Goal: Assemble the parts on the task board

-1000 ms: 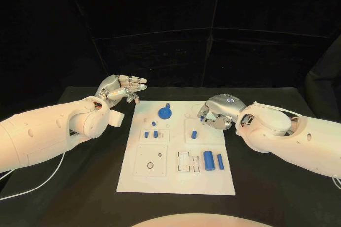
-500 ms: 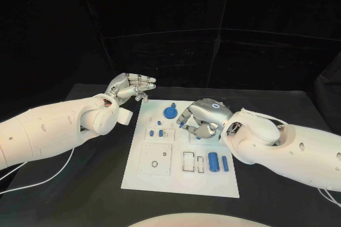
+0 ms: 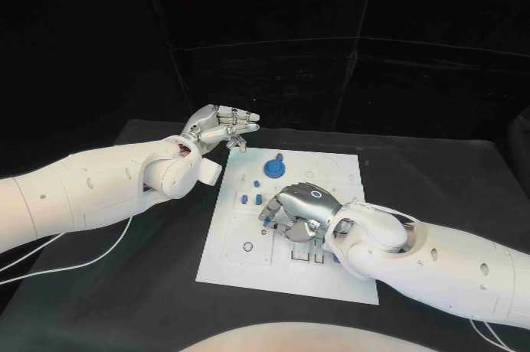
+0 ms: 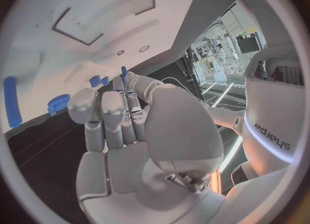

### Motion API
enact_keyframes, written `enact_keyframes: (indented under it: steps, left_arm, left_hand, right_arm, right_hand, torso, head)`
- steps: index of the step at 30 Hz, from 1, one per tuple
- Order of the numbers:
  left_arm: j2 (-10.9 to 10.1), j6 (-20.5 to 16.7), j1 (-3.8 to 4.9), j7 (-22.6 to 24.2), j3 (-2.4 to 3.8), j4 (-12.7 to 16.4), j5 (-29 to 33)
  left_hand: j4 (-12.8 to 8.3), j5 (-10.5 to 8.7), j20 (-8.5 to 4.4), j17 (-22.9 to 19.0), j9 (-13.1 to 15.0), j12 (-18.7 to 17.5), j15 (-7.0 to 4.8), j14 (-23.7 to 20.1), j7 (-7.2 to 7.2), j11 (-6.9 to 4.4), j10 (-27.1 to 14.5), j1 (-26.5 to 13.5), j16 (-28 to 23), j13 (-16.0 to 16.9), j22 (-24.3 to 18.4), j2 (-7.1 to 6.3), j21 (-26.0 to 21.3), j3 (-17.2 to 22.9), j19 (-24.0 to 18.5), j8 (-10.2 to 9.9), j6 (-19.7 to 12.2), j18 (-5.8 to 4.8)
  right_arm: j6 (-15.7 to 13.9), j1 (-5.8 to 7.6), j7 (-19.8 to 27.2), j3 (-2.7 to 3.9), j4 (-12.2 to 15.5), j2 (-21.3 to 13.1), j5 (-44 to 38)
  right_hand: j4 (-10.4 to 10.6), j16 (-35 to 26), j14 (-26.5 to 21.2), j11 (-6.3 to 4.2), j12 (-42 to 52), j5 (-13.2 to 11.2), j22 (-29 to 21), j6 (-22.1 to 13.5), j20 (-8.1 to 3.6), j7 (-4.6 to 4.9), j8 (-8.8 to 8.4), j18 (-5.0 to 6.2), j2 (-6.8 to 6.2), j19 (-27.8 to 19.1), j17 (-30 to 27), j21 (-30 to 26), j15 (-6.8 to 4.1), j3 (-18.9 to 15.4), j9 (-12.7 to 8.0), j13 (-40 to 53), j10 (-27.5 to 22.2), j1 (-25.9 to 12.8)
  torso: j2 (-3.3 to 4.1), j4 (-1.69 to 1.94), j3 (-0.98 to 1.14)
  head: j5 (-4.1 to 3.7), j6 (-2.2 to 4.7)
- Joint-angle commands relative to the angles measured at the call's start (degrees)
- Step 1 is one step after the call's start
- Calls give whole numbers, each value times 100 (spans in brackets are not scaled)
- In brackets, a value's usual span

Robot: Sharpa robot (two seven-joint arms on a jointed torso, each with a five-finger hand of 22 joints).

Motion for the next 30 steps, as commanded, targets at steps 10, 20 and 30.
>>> enact_keyframes:
  steps: [10,20,30]
  left_arm:
    - [27,89,13,23,5,9,23]
    - [25,102,14,12,5,3,23]
    - [26,118,14,4,5,-5,23]
  left_hand:
    - [2,12,4,-8,-6,35,11,-44,4,-12,-40,0,-35,-7,-6,35,-40,-40,-51,-9,-24,71]
    - [1,11,6,-25,-6,39,14,-53,7,-10,-47,-3,-43,-8,-10,35,-46,-46,-53,-10,-27,71]
    - [1,11,6,-25,-6,39,14,-53,7,-10,-47,-3,-43,-8,-10,35,-46,-46,-53,-10,-27,71]
  right_arm:
    - [208,-93,69,6,-212,183,-215]
    - [357,-107,-36,7,-255,210,-329]
    - [479,-109,-132,7,-281,231,-409]
  right_hand:
    - [-4,16,108,20,-36,30,-2,-1,7,33,-21,-74,-7,47,5,21,-9,25,-2,-9,23,-70]
    - [-4,20,108,22,-38,29,-4,-3,8,35,-23,-74,-7,45,6,21,-7,24,-3,-9,22,-81]
    - [-6,20,107,23,-39,29,-5,-5,9,36,-23,-73,-7,44,4,21,-6,23,-3,-9,20,-86]
  torso:
    - [-2,-2,1]
    - [-4,-4,3]
    - [-4,-5,4]
  head:
    - [106,-96]
    - [121,-125]
    - [129,-140]
